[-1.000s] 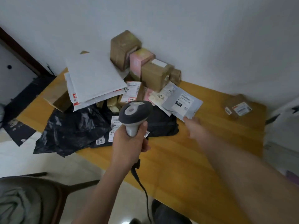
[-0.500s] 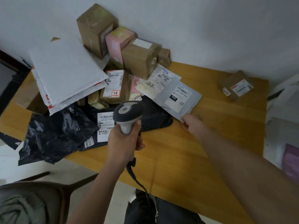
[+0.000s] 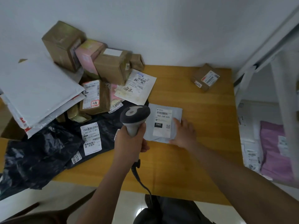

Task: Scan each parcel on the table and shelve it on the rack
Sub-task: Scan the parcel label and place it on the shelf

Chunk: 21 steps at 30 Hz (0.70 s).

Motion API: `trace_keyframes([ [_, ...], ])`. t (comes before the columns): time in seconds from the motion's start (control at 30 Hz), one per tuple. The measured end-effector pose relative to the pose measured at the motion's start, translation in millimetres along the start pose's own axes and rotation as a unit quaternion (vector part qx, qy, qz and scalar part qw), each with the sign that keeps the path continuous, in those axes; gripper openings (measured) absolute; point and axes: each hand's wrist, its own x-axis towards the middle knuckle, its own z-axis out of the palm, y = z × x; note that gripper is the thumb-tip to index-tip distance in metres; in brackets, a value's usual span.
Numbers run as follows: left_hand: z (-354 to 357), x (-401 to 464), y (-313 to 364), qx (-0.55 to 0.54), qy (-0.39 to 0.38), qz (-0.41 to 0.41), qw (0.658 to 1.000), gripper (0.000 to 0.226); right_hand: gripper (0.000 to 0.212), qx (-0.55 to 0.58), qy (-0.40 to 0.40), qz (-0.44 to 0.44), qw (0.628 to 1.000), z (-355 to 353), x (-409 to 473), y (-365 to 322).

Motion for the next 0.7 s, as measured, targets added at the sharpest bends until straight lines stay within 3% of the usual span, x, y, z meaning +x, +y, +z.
trace_keyframes([
  [0.23, 16, -3, -8, 0.090, -0.036, 0.003, 0.995, 0.031, 0.111, -0.003, 0.025, 0.017, 1.000, 15, -2, 0],
  [0.7, 35, -21, 3, 0.146, -0.051, -0.010, 0.988, 0.034, 0.112, -0.018, 0.056, 0.016, 0.998, 15, 1, 0],
])
